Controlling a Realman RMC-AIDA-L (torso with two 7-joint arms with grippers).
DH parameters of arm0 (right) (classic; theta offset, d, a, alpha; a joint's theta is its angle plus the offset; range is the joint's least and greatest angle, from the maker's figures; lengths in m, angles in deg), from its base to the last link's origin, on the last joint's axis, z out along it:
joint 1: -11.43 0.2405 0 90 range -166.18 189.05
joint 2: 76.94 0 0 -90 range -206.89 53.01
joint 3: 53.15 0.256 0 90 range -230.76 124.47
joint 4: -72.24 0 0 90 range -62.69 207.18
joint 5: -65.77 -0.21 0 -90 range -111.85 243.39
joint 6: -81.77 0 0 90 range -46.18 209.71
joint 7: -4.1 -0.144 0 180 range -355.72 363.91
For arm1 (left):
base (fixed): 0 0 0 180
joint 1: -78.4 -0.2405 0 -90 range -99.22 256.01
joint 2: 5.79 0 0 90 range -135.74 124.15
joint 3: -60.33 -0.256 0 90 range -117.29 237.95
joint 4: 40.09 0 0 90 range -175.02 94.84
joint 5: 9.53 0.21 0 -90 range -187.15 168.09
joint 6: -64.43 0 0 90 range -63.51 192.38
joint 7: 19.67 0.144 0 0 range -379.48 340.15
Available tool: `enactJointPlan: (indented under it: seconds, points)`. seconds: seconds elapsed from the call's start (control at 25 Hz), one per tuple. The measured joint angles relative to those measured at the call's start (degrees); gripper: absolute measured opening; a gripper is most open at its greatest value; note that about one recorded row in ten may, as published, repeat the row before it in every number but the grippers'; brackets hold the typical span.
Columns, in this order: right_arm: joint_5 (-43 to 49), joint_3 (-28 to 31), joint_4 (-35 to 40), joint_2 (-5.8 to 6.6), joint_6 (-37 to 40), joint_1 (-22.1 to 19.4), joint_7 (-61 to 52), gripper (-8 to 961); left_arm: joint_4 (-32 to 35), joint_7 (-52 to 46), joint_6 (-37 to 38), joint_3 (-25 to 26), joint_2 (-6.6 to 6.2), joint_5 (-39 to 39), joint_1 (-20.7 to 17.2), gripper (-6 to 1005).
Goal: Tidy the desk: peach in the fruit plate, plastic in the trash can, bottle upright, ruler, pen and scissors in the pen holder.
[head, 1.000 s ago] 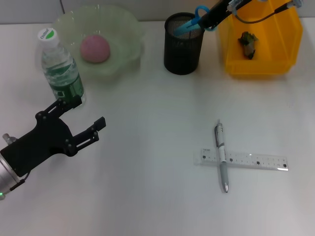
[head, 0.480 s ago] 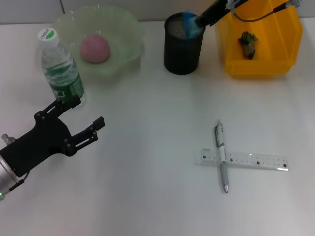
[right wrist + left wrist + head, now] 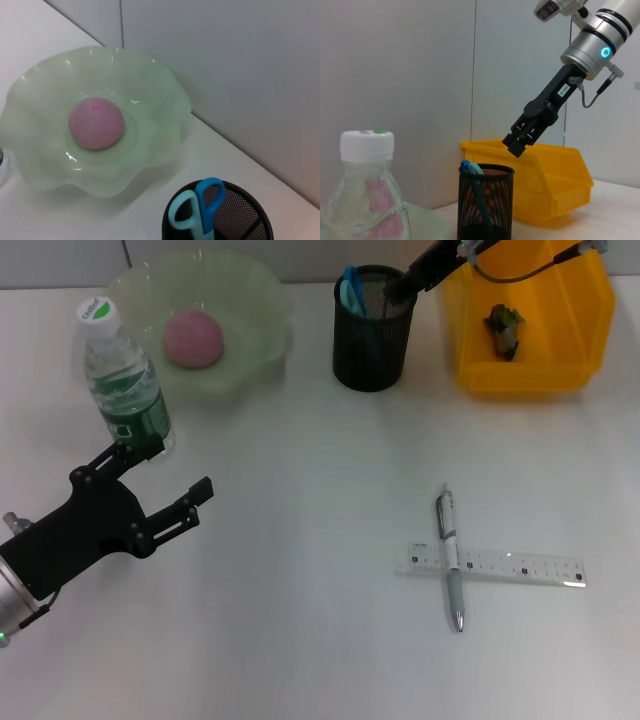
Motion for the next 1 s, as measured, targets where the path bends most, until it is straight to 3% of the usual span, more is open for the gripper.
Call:
enactJointPlan:
  seconds: [0.44,0.72,1.0]
  points:
    - [0.01,0.00,0.71,-0.27,0.37,-0.20,-0.74,715,0.00,0.00,0.14,-0.26,0.00,0.07,-0.15,824]
    - [-0.19,0.32,2.47,-0.74,0.49,-1.04,-0.92,716,0.00,0.00,0.27,-0.33,-0.06,0.36,-0.07,824]
    - [-11.43,0.11,11.51,-1.41,3.05,-7.35,1.38,715,0.24,0.00,2.13,-2.15,-0.25,0.71,-0.15,824]
